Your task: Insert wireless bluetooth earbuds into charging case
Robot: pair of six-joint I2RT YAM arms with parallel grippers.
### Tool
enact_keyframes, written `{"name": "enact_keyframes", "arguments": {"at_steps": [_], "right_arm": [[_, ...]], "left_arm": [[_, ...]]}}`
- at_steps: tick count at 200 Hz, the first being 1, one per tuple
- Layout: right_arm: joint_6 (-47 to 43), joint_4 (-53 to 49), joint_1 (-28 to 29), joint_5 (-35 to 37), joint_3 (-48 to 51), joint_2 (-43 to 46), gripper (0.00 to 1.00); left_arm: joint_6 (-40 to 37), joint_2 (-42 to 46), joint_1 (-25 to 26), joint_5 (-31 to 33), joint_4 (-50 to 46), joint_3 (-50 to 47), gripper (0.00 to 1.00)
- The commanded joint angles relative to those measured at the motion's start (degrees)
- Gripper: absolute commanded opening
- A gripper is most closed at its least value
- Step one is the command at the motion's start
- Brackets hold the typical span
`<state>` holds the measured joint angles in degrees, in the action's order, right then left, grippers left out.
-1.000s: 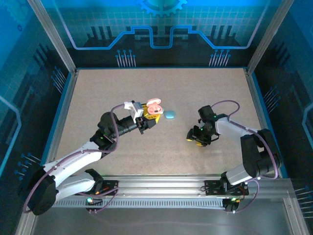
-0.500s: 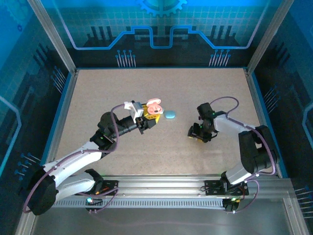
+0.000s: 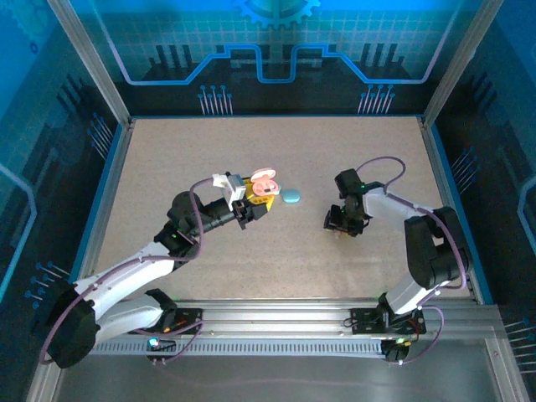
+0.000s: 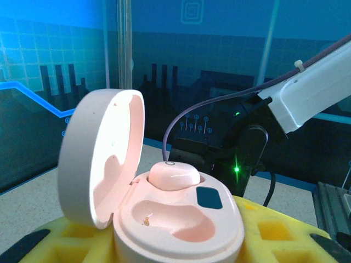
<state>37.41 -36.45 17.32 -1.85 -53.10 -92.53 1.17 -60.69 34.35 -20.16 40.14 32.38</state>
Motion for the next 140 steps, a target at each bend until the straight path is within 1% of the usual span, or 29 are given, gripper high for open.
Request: {"name": "enact_keyframes", "arguments": {"at_steps": [1, 54, 101, 140], "right_arm": [[-0.8, -1.8, 0.6, 0.4, -1.6, -1.4, 0.46], [-0.7, -1.8, 0.6, 0.0, -2.1, -2.7, 0.45], [-2.7, -2.0, 0.8, -0.9, -3.7, -4.1, 0.40], [-3.4, -3.6, 1.1, 0.3, -4.8, -5.2, 0.35]], "left_arm": [[-0.2, 0.2, 0.3, 0.2, 0.5, -0.3, 0.40], [-0.4, 0.5, 0.4, 0.5, 0.2, -0.3, 0.40], [-0.2, 0.0, 0.3, 0.2, 0.2, 0.0, 0.40], [-0.2, 0.1, 0.3, 0.2, 0.0, 0.1, 0.40]]}}
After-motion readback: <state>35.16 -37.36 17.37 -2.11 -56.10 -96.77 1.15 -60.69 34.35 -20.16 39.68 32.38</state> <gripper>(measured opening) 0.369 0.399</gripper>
